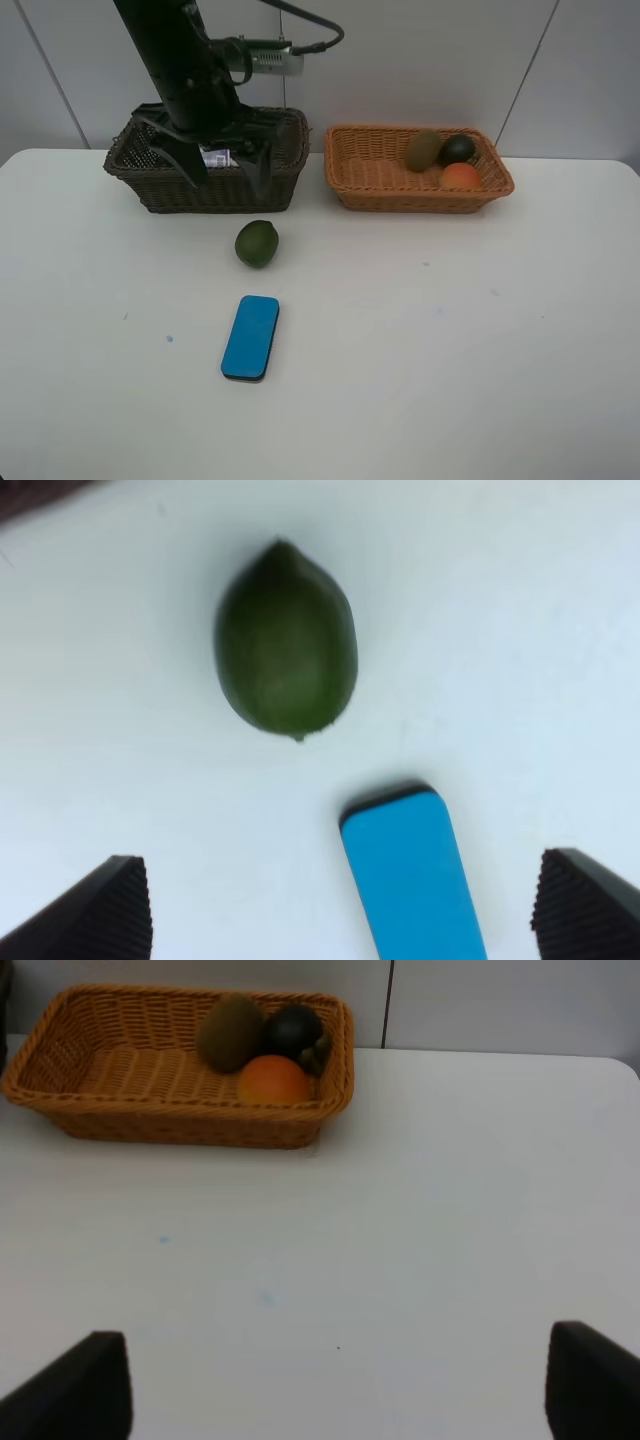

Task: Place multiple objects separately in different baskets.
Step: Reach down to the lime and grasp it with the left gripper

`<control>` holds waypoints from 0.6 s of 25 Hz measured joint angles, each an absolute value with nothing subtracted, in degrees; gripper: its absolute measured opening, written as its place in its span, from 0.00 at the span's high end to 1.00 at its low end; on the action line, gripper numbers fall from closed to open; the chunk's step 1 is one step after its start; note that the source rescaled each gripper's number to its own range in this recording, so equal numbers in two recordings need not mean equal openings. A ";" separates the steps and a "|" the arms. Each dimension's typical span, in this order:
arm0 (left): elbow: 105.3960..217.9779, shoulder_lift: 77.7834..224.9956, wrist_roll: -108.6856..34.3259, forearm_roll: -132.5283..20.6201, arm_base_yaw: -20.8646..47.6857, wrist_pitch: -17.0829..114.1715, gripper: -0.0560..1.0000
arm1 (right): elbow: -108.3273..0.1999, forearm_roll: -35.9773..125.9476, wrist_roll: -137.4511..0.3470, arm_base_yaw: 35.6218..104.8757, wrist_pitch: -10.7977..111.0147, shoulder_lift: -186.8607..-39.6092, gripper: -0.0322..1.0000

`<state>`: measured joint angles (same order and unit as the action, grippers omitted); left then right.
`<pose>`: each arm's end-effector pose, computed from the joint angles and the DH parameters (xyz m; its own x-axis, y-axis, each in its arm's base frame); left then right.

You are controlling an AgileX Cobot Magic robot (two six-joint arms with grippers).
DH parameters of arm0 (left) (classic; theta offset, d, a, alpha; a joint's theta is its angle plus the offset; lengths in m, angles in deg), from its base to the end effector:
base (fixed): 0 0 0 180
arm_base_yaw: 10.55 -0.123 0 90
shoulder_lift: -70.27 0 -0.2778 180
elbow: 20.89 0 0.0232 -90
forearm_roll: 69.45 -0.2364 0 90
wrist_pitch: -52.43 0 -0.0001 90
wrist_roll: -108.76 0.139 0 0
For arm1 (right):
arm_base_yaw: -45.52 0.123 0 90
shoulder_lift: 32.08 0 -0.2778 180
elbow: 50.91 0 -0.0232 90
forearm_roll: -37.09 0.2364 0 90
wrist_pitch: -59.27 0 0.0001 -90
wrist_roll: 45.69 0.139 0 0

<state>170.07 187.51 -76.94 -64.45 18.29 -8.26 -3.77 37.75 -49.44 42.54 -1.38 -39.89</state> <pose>0.3382 -0.1983 0.1910 -0.9148 0.3423 -0.2143 0.3701 0.9230 -0.1055 0.0303 -0.0002 0.2554 -0.4333 -0.0373 -0.9005 0.0171 0.9986 -0.0496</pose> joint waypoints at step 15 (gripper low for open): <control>157.71 191.03 -89.07 -64.28 18.82 8.70 0.00 | -3.77 37.75 -49.44 42.54 -1.38 -39.89 0.00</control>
